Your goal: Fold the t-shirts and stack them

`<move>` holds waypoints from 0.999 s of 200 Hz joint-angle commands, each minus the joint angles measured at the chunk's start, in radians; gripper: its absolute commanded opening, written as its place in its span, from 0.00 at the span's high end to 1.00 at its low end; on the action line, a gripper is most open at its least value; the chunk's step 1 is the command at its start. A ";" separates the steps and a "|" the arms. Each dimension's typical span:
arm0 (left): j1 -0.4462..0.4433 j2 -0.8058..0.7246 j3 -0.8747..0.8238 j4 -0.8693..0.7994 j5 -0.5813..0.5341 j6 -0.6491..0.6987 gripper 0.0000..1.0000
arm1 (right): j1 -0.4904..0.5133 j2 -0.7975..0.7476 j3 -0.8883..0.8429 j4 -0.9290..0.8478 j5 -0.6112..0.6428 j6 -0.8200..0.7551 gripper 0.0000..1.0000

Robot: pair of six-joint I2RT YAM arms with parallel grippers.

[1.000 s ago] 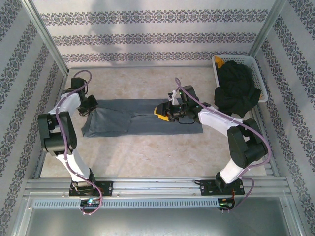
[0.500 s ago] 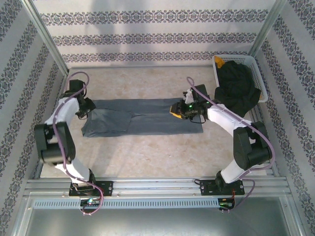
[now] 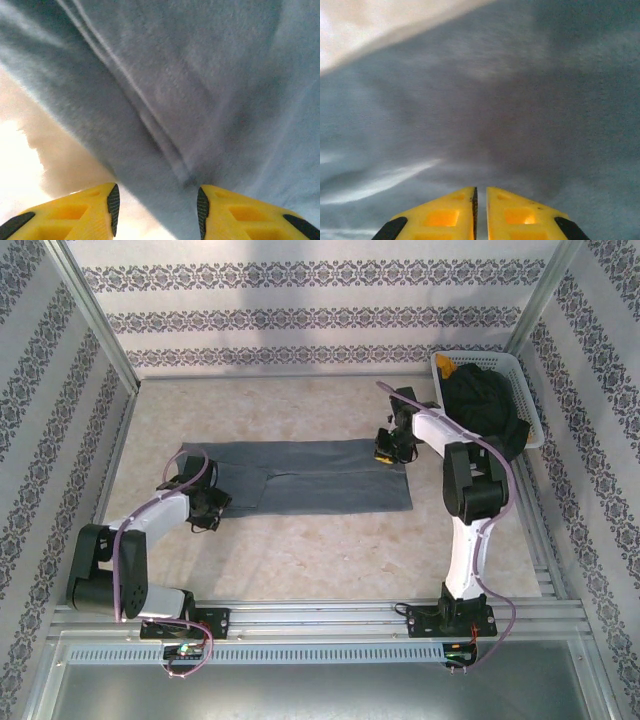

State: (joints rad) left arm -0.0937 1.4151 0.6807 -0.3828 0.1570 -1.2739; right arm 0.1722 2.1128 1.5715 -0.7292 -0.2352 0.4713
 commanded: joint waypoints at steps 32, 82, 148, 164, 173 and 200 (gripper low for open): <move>0.077 0.235 0.105 0.142 0.003 -0.028 0.57 | 0.018 -0.036 -0.077 -0.194 0.158 -0.004 0.82; 0.076 0.573 0.511 0.130 0.117 0.107 0.58 | 0.165 -0.205 -0.357 -0.237 0.236 0.071 0.79; -0.087 1.059 1.181 0.027 0.218 0.095 0.59 | 0.491 -0.359 -0.660 0.085 -0.098 0.434 0.74; -0.112 1.150 1.323 0.023 0.246 0.083 0.59 | 0.527 -0.347 -0.651 0.213 -0.182 0.550 0.73; -0.122 1.188 1.393 0.010 0.256 0.086 0.58 | 0.534 -0.353 -0.640 0.248 -0.199 0.591 0.72; -0.123 1.172 1.477 -0.008 0.239 0.131 0.54 | 0.520 -0.464 -0.635 0.196 -0.148 0.614 0.65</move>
State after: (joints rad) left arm -0.1860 2.5439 2.1216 -0.3233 0.3660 -1.1805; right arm 0.7048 1.7134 0.9585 -0.5964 -0.3714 0.9829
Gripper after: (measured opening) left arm 0.447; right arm 0.322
